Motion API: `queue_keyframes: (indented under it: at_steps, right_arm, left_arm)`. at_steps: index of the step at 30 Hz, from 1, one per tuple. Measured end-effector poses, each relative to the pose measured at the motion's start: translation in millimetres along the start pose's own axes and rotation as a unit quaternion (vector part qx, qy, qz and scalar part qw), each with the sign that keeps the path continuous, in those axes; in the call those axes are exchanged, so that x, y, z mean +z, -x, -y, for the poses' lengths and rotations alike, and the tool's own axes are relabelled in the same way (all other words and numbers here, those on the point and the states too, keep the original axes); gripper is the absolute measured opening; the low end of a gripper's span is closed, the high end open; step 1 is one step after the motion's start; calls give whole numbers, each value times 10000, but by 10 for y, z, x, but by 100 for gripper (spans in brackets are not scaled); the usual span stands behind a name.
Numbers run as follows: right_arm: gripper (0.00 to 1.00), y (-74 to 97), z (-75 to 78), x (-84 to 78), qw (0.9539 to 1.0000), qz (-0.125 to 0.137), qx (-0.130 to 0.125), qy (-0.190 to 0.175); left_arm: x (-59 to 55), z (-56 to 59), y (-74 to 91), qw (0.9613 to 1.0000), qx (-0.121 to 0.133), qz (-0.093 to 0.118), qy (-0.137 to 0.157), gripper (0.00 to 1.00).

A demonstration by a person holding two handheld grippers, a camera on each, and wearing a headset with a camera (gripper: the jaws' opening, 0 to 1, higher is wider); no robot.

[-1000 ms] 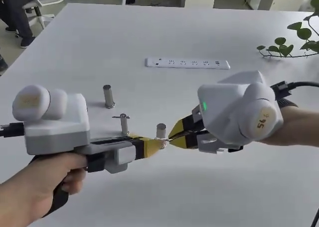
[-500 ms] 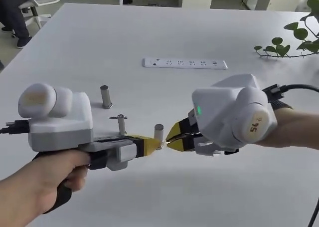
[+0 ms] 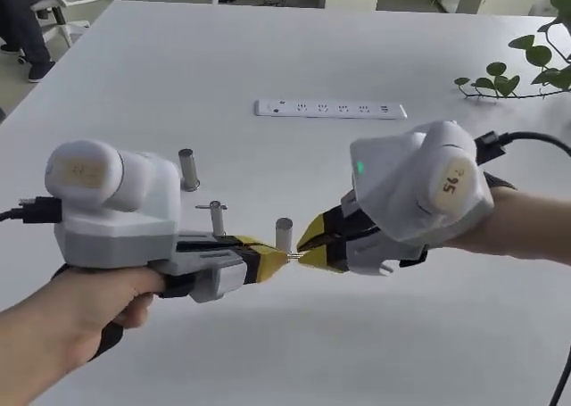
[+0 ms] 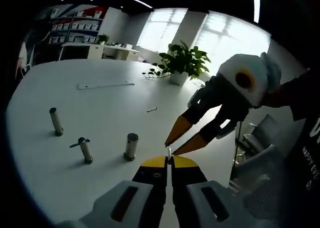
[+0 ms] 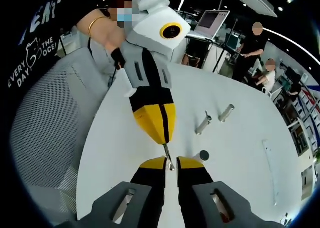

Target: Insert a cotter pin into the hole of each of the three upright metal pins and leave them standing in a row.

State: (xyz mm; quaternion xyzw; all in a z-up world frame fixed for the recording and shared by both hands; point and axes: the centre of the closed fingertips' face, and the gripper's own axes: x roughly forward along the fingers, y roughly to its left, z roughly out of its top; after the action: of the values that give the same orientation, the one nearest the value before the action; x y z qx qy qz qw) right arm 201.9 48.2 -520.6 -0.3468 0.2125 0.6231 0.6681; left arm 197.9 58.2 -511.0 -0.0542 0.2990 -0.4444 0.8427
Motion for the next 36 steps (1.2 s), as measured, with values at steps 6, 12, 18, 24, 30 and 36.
queue_keyframes:
  at_steps: [6,12,18,24,30,36]
  right_arm:
    - [12,74,-39,-29,9973,188,354,-612]
    - [14,125,-197,-111,9866,398,984,-1241]
    - [16,139,-257,-161,9735,575,1301,-1790]
    - [18,161,-363,-208,9659,564,1575,-1974]
    - [18,167,-467,-219,9562,674,1833,-2179]
    - [16,173,-482,-225,9560,750,1861,-2141]
  left_arm:
    - [-16,83,-8,9991,-142,-24,-391,0]
    - [-70,99,-18,9971,-231,-153,-705,0]
    - [-101,154,-15,9944,-397,-242,-950,0]
    - [-174,172,-4,9904,-534,-387,-1217,0]
    - [-207,207,10,9878,-722,-345,-1333,0]
    - [-203,301,28,9848,-974,-261,-1417,0]
